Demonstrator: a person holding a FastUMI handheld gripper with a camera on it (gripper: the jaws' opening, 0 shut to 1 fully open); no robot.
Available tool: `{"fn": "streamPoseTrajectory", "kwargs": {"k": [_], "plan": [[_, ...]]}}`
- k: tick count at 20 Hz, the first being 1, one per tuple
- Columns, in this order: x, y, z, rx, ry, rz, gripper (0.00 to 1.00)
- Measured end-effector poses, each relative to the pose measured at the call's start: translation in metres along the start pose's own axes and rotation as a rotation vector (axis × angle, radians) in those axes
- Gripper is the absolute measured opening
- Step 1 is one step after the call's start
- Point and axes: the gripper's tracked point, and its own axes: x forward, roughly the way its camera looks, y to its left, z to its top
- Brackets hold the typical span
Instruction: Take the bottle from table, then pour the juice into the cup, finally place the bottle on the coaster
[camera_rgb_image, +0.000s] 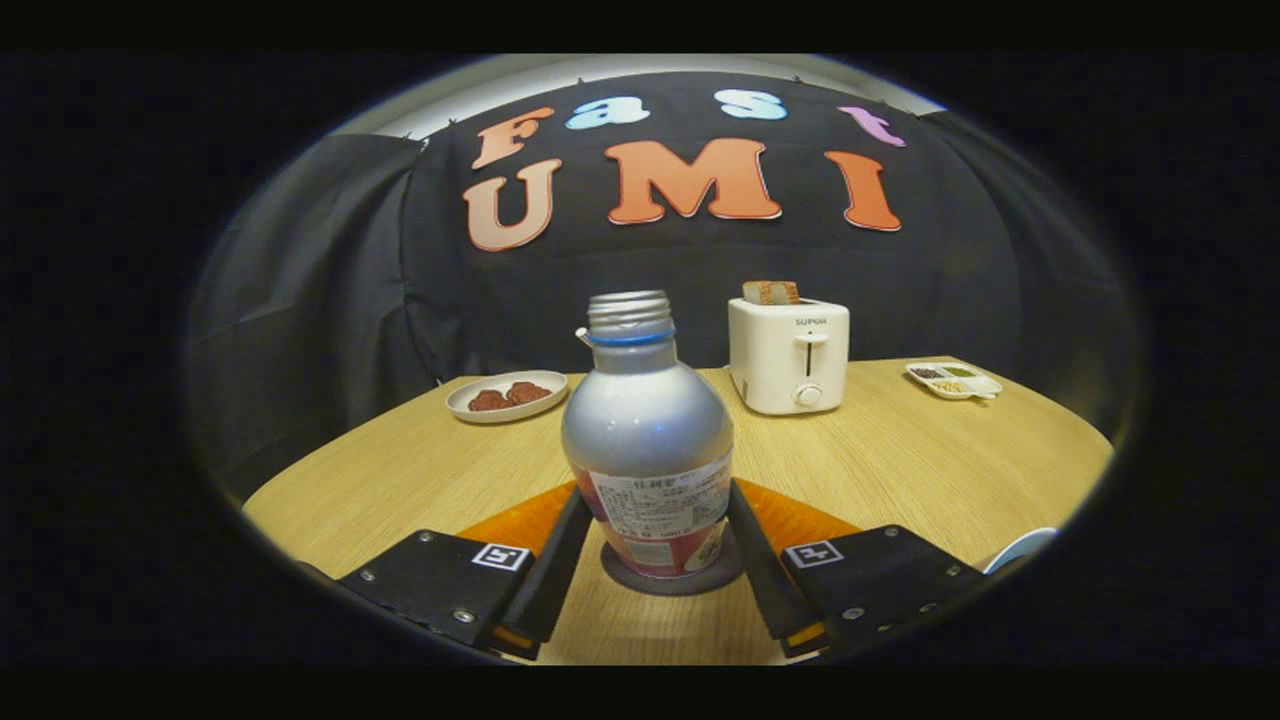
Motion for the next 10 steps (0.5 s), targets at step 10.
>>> {"fn": "streamPoseTrajectory", "kwargs": {"k": [10], "plan": [[-0.0042,-0.0002,-0.0031,0.057,0.043,-0.008,0.83]]}}
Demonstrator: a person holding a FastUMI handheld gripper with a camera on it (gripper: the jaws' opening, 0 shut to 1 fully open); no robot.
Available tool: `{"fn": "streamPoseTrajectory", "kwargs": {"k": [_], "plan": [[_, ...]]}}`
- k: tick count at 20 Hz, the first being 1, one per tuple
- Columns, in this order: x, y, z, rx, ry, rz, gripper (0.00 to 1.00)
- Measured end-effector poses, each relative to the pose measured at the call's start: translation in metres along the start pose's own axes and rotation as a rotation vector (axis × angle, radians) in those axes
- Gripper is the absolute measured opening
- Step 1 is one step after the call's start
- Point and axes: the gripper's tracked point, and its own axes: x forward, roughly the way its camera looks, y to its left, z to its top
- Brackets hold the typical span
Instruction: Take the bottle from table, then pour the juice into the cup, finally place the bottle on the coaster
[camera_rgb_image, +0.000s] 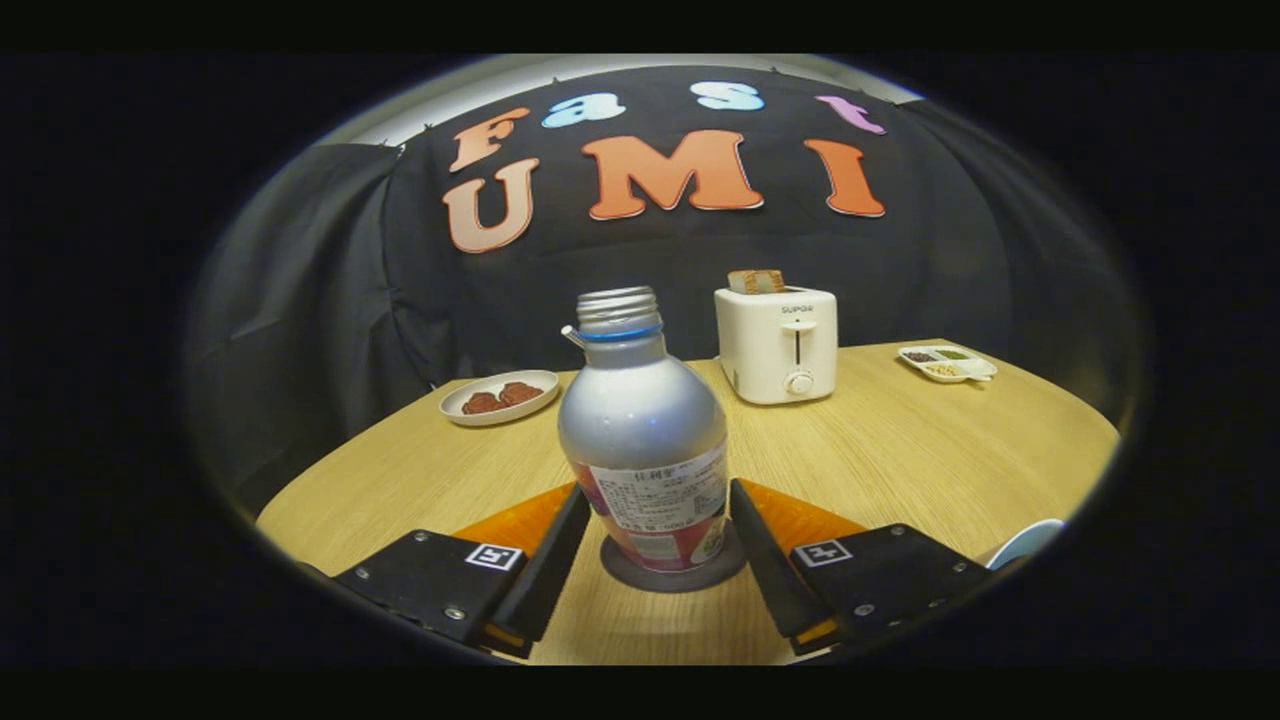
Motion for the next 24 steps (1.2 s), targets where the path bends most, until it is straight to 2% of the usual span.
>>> {"fn": "streamPoseTrajectory", "kwargs": {"k": [1,2,5,13,19,24], "plan": [[-0.006,-0.001,0.005,-0.004,-0.012,-0.003,0.86],[-0.011,-0.003,0.011,-0.004,-0.029,-0.008,0.92],[-0.033,-0.002,0.025,0.010,-0.065,0.008,0.97],[-0.115,-0.010,0.082,-0.062,-0.238,0.069,0.97],[-0.167,-0.037,0.114,-0.034,-0.354,0.119,0.97],[-0.211,-0.078,0.134,-0.055,-0.456,0.072,0.97]]}}
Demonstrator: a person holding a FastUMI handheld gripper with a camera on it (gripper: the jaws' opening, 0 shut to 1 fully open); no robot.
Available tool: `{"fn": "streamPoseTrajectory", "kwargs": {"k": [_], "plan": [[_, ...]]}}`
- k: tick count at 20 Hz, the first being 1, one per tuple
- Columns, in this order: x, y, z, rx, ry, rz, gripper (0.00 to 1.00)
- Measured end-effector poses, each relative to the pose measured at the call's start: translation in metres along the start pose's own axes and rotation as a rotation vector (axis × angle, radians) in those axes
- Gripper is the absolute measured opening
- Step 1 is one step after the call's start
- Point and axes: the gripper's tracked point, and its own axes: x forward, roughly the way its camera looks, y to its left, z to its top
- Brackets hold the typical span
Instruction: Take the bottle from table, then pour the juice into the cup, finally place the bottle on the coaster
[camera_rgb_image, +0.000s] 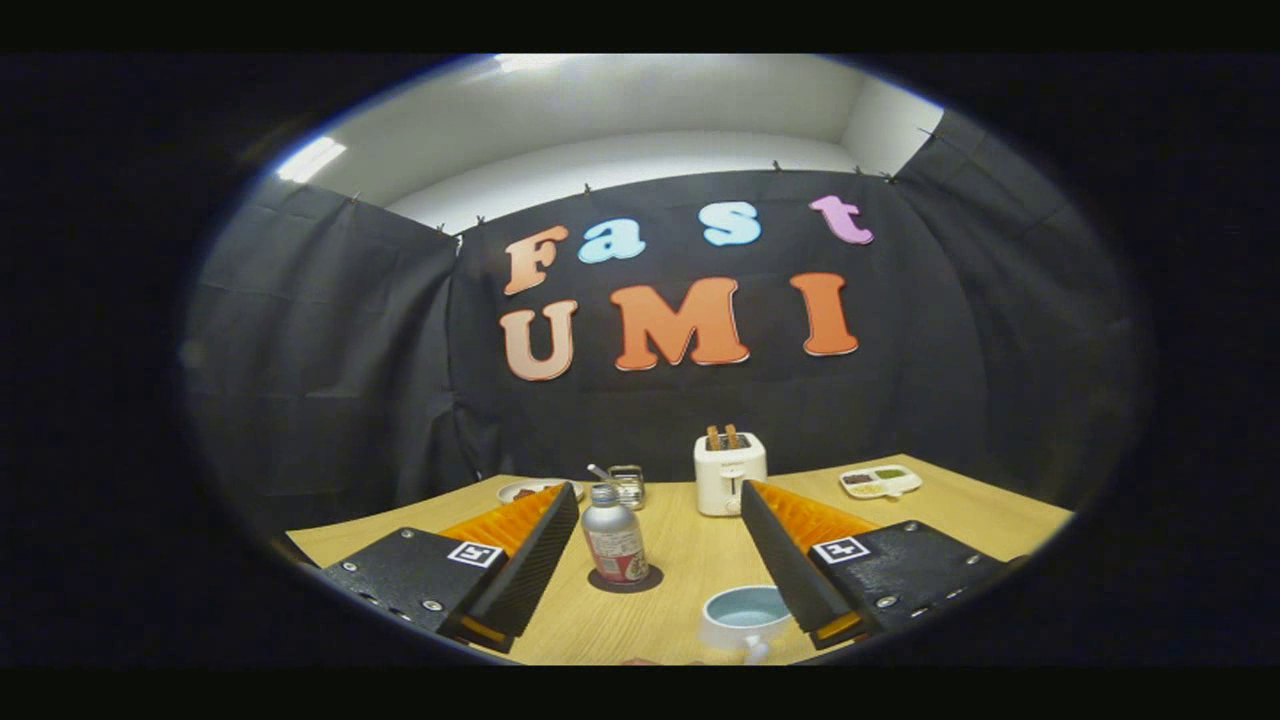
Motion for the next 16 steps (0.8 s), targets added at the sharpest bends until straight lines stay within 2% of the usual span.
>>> {"fn": "streamPoseTrajectory", "kwargs": {"k": [9,13,16], "plan": [[-0.056,-0.037,0.059,-0.124,-0.157,-0.044,0.96],[-0.059,-0.048,0.063,-0.130,-0.162,-0.046,0.97],[-0.055,-0.055,0.071,-0.108,-0.215,-0.083,0.96]]}}
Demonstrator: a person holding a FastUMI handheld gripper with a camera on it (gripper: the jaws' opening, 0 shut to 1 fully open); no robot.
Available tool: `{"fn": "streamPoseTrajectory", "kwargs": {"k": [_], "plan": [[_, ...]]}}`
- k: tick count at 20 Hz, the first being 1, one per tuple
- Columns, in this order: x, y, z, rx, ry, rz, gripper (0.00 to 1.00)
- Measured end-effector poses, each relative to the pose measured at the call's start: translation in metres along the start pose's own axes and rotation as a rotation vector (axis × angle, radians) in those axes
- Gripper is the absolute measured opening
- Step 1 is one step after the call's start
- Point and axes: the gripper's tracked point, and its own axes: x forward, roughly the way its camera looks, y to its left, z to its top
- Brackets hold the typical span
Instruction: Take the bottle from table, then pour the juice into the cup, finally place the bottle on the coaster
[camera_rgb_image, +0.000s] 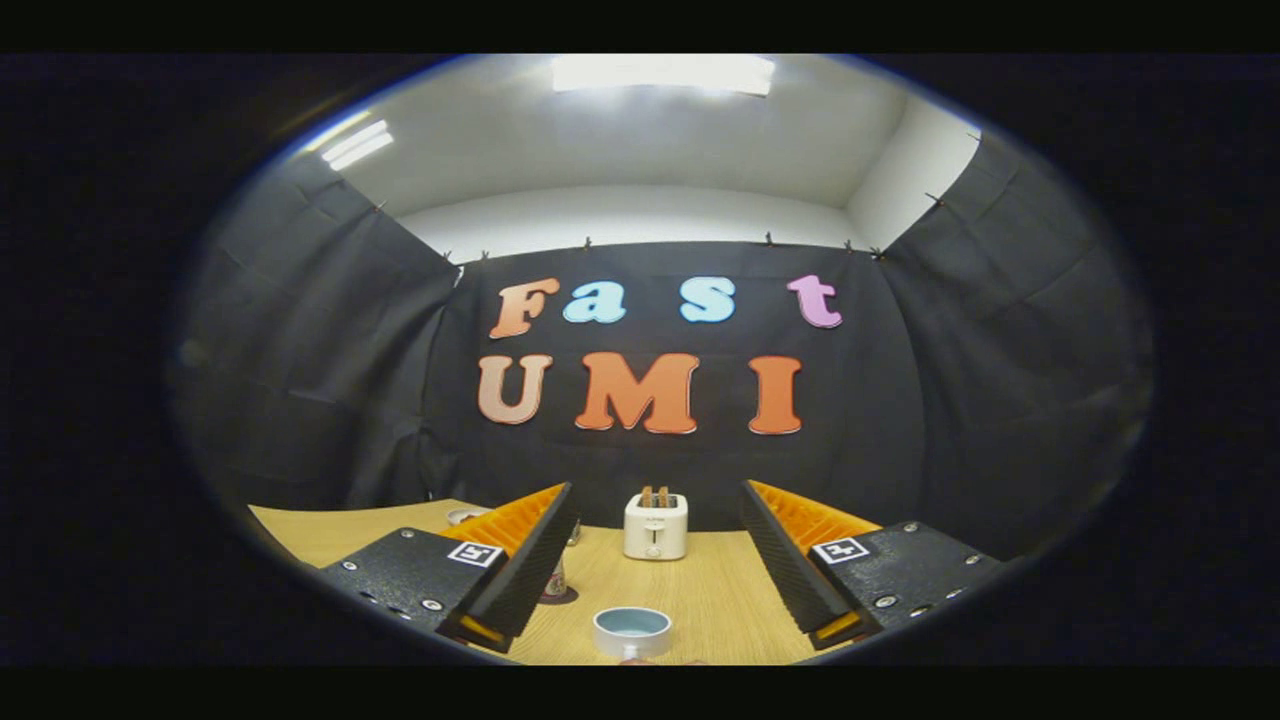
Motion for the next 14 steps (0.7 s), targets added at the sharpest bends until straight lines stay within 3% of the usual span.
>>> {"fn": "streamPoseTrajectory", "kwargs": {"k": [6,14], "plan": [[0.011,0.006,-0.008,0.088,-0.024,-0.010,0.96],[0.012,0.019,0.007,0.137,-0.084,0.039,0.96]]}}
